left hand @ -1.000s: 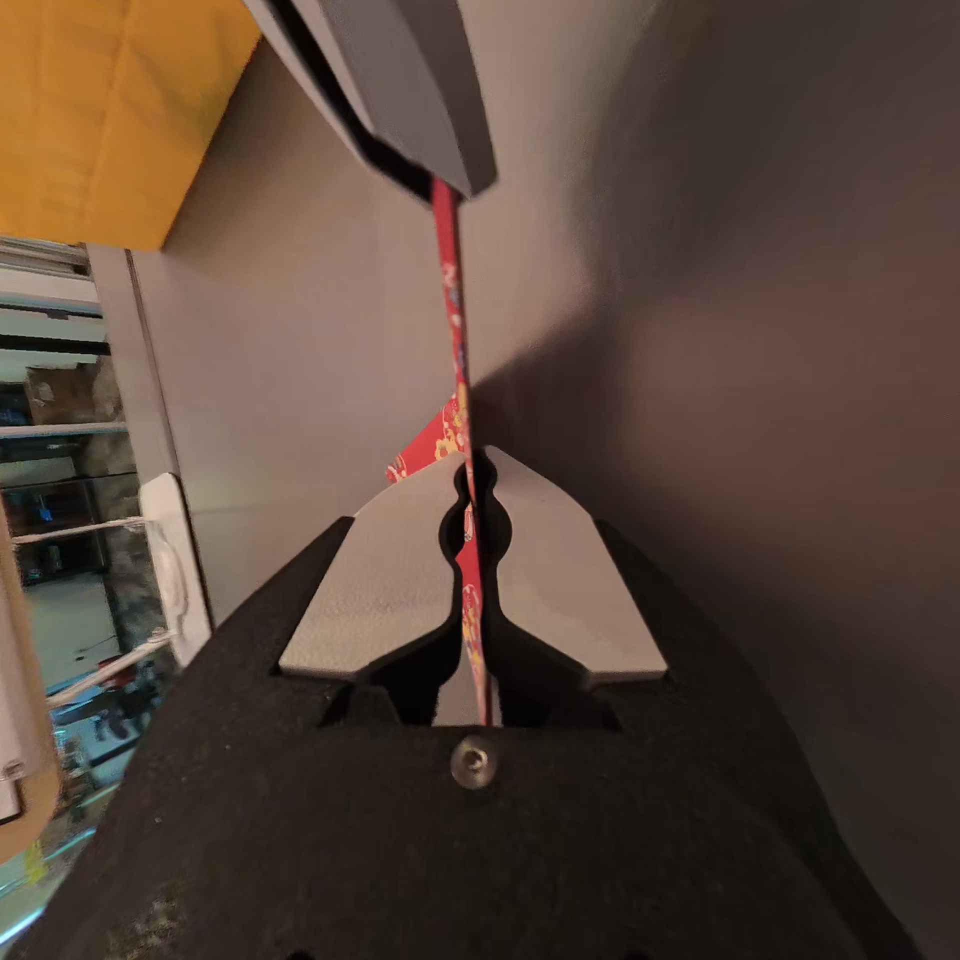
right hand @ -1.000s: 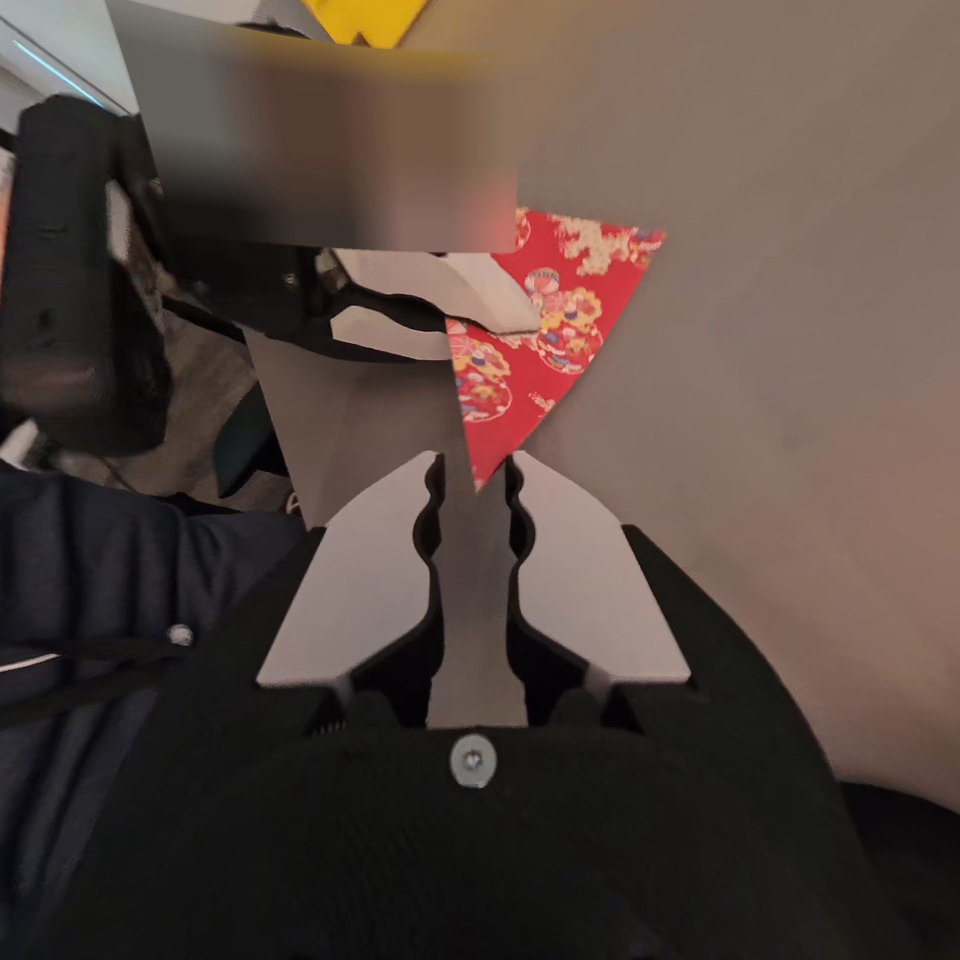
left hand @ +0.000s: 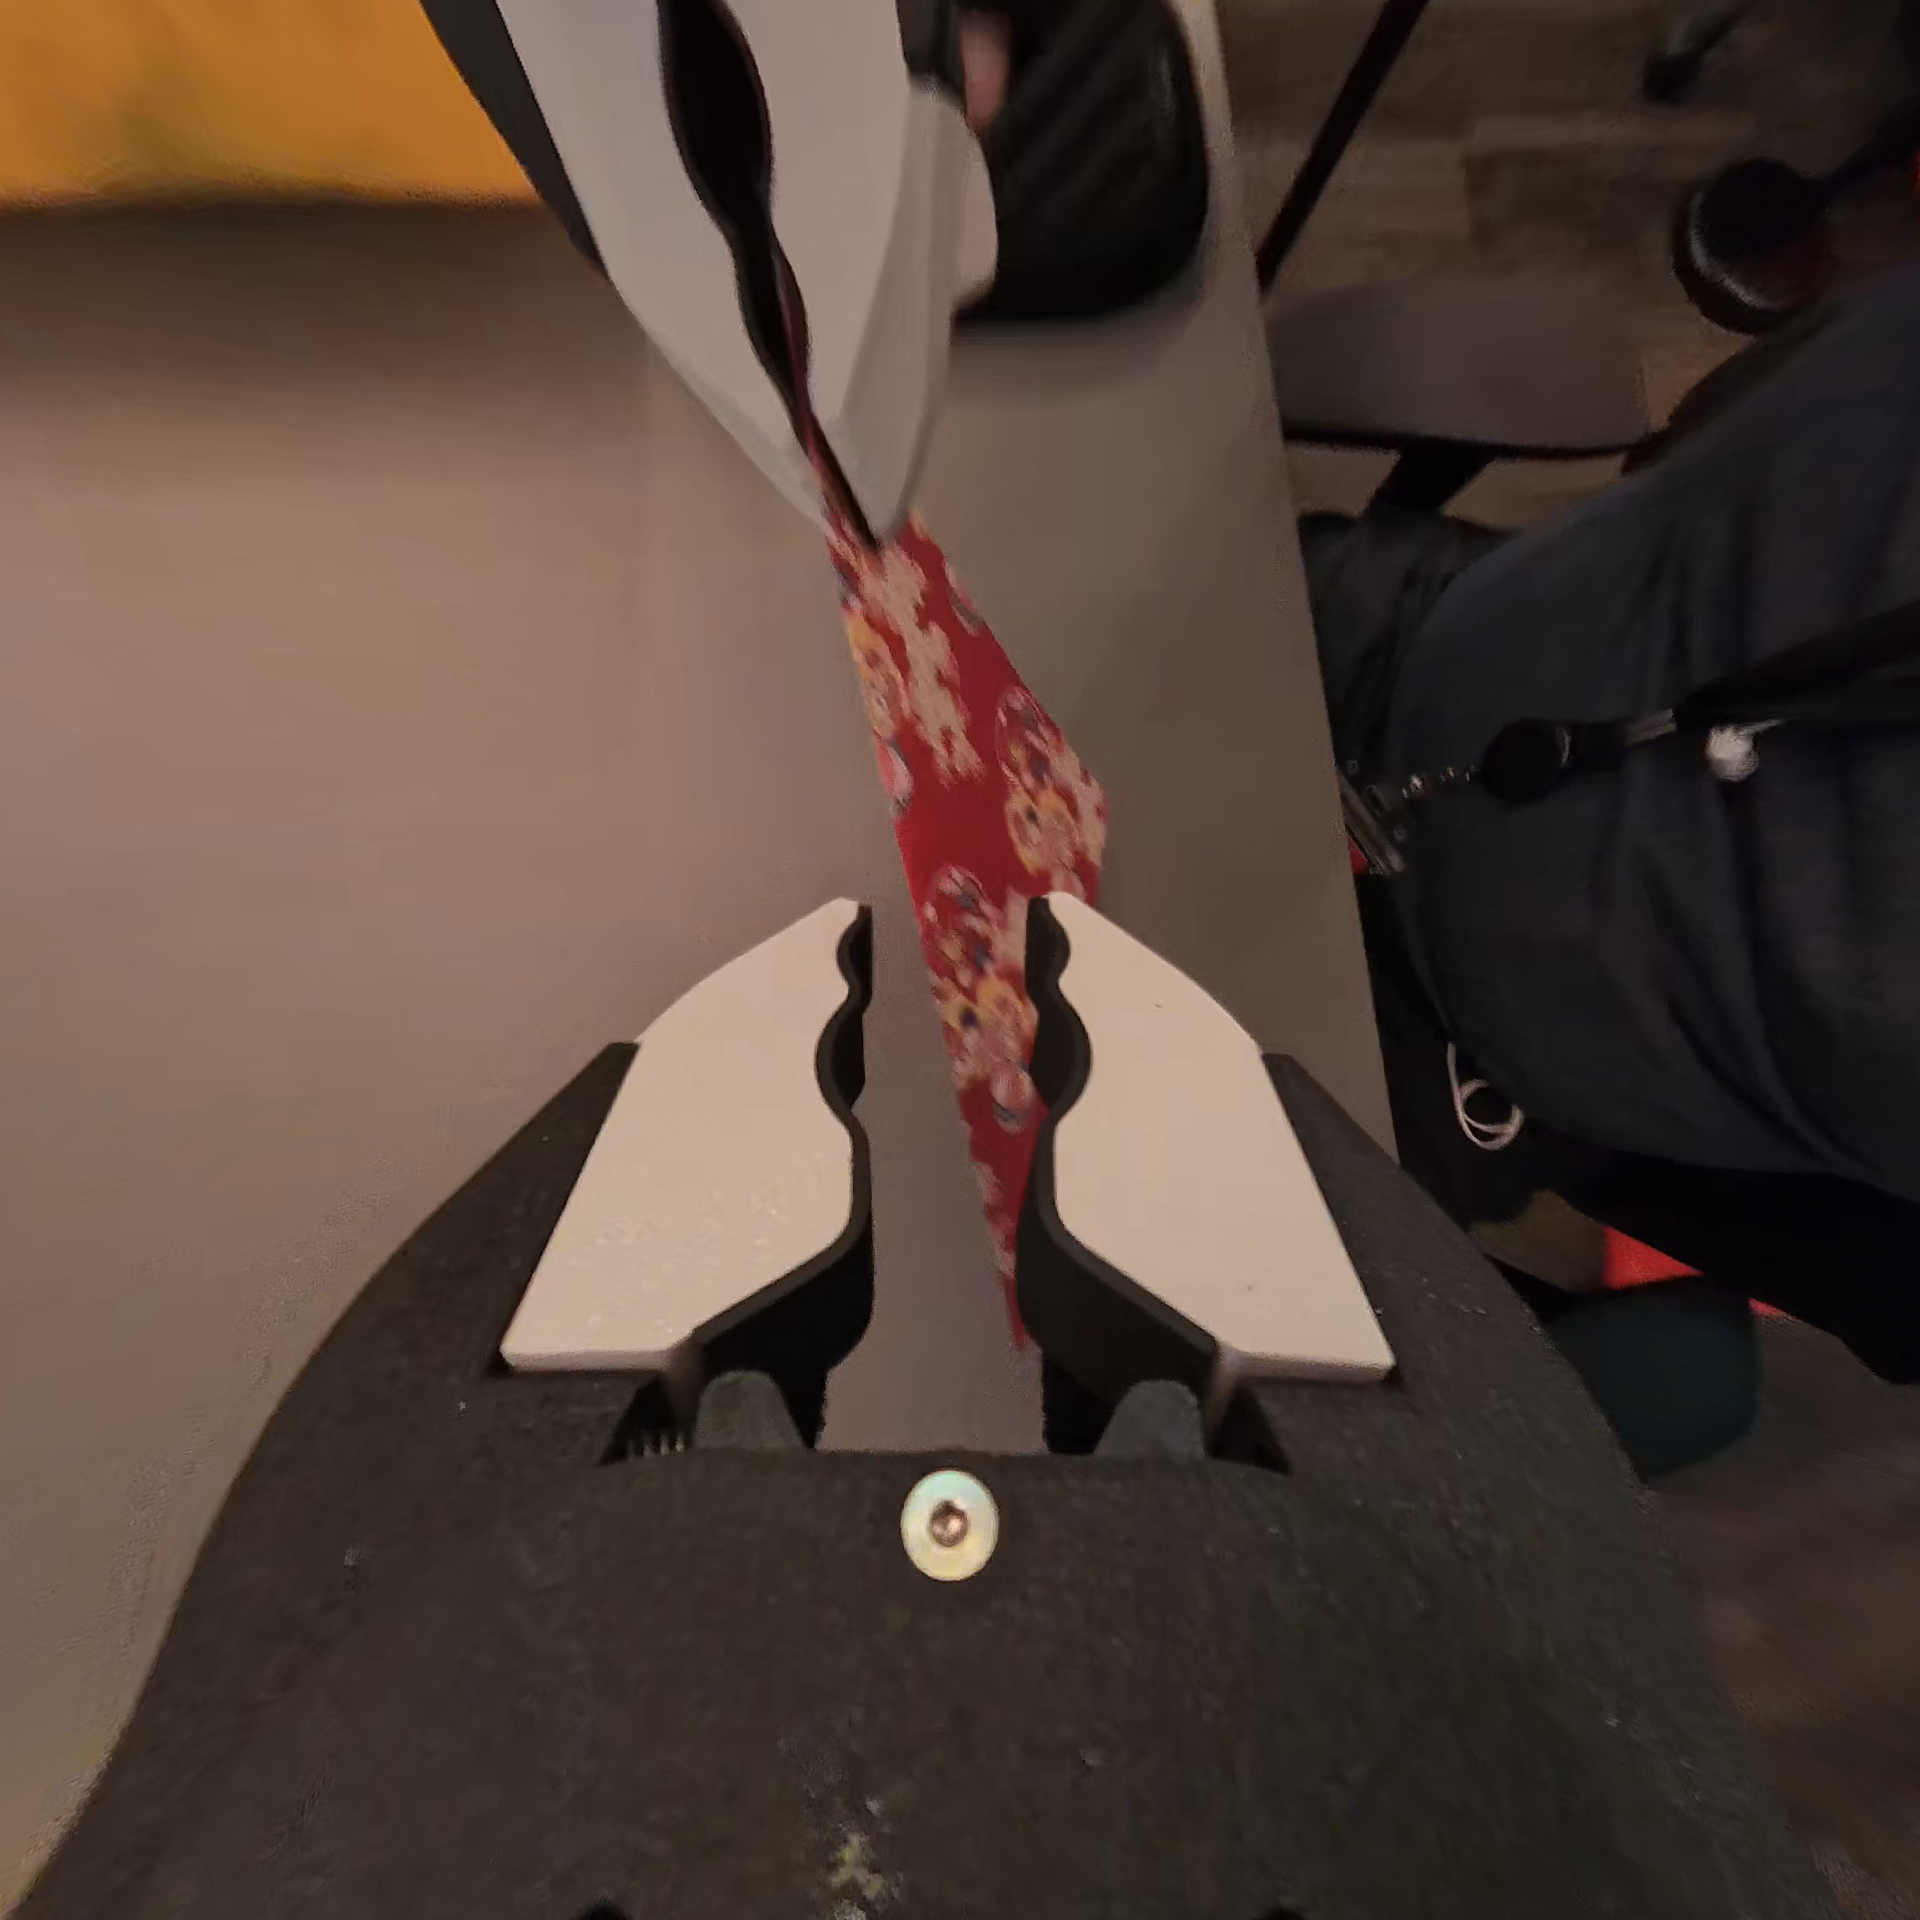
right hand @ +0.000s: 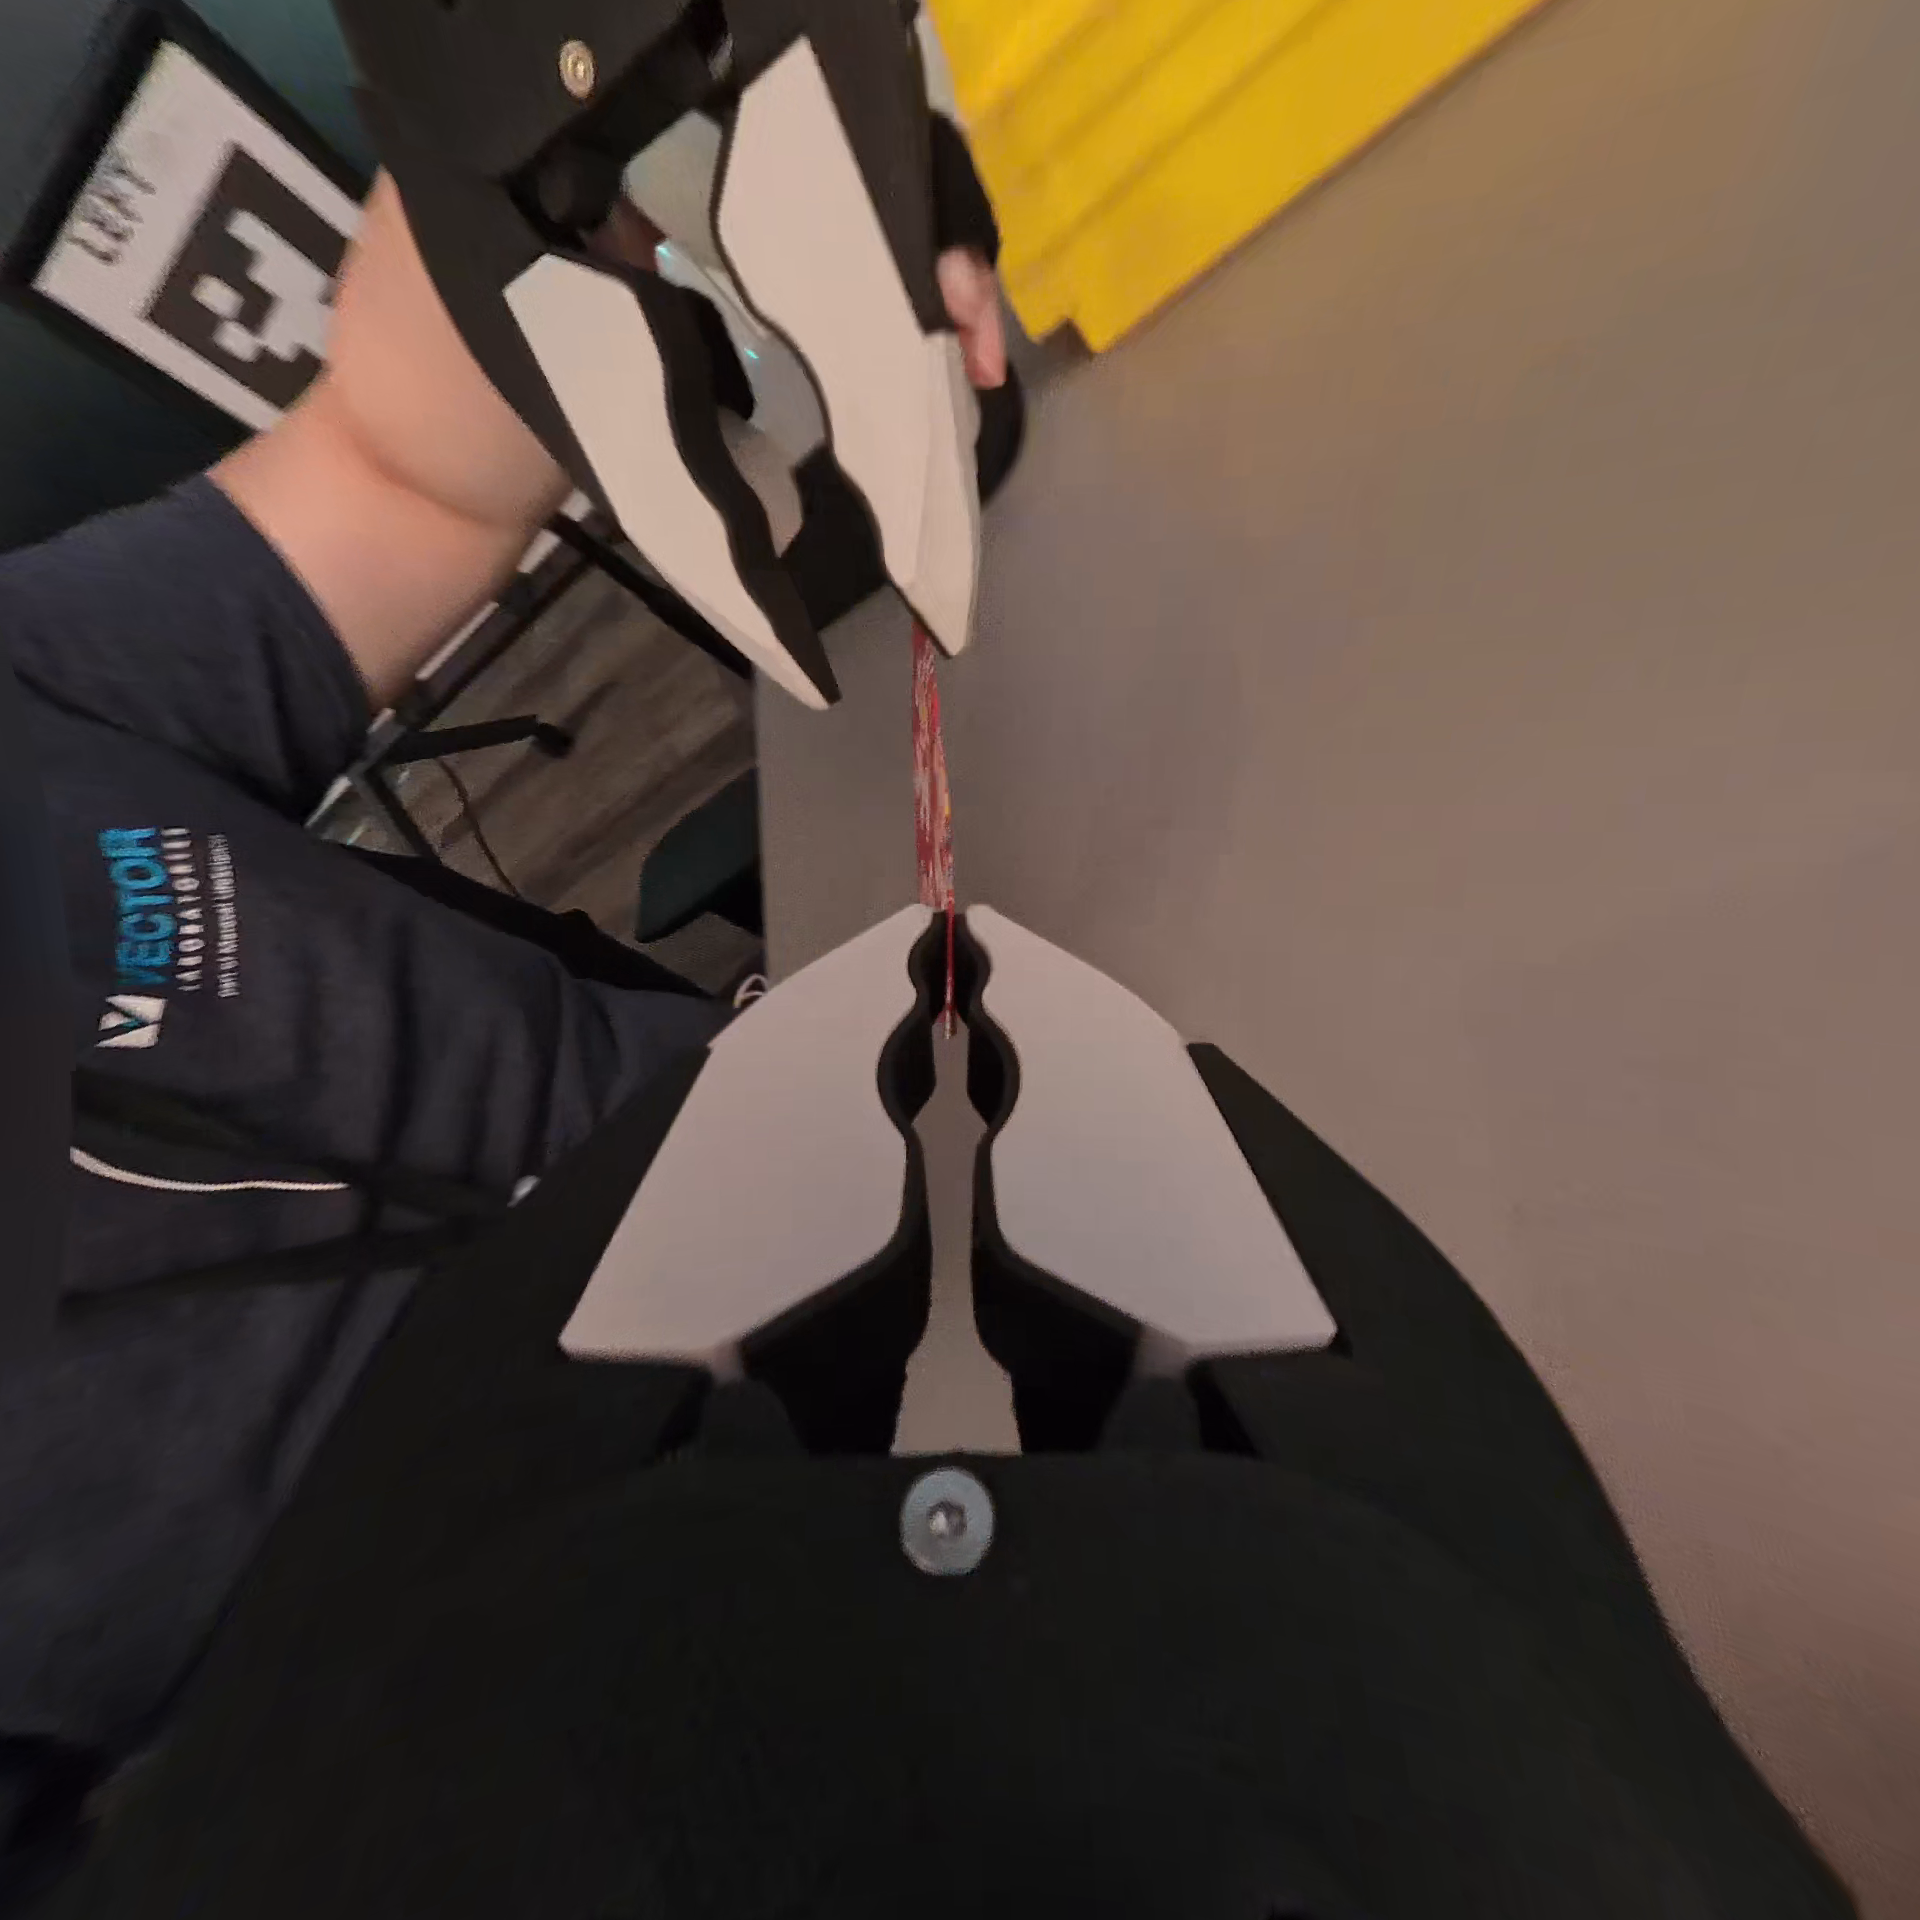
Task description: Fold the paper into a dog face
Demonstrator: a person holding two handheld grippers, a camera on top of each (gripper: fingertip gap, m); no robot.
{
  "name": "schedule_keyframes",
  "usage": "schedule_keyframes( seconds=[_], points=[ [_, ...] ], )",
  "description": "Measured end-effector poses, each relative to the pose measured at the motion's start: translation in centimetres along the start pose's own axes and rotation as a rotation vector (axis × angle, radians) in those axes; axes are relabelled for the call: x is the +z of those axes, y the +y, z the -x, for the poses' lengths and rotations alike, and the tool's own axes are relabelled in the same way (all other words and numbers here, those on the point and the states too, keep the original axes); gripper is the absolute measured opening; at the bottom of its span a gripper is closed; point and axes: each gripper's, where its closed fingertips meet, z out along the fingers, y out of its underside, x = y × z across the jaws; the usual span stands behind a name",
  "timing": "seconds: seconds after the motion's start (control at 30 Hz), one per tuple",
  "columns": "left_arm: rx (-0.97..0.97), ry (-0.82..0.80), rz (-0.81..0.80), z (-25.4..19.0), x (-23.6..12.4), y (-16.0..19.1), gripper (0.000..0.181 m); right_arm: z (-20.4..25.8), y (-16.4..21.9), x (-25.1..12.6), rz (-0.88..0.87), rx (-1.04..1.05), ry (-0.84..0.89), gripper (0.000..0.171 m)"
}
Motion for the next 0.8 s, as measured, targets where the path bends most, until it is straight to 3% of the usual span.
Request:
schedule_keyframes(
  seconds=[0.1, 0.23, 0.33, 0.4, 0.43, 0.47, 0.57, 0.7, 0.8],
  points=[
    [-0.1, 0.038, 0.084, 1.4, 2.9, 3.8, 0.028, -1.7, 0.6, 0.3, -0.007, 0.033, 0.0, 0.001],
    [-0.165, 0.032, 0.042, 3.2, 5.4, 6.0, 0.025, -2.9, 1.8, 0.6, -0.001, -0.018, 0.04, 0.001],
    [-0.16, 0.082, 0.067, 3.2, 6.2, 7.0, 0.0, -4.5, 2.4, 0.5, 0.004, -0.002, 0.125, 0.001],
    [-0.134, 0.078, 0.086, 3.4, 6.4, 7.3, 0.0, -5.7, 2.8, 0.4, 0.012, -0.006, 0.194, 0.002],
    [-0.112, 0.062, 0.12, 3.8, 6.5, 7.7, 0.0, -6.5, 2.8, 0.1, 0.013, -0.016, 0.259, 0.015],
    [-0.09, 0.049, 0.153, 4.1, 6.6, 8.0, 0.0, -7.3, 2.5, -0.3, 0.009, -0.053, 0.334, 0.027],
    [-0.064, 0.059, 0.208, 4.7, 6.8, 8.4, 0.0, -7.3, -0.2, -1.7, -0.066, -0.322, 0.497, 0.029],
    [-0.026, 0.093, 0.239, 5.6, 6.9, 8.2, 0.0, -4.2, 0.1, 1.7, 0.039, -0.526, 0.307, 0.029],
    [0.008, 0.114, 0.252, 6.0, 6.9, 7.9, 0.0, -5.2, 1.2, 3.8, 0.108, -0.614, 0.306, 0.029]
  ],
)
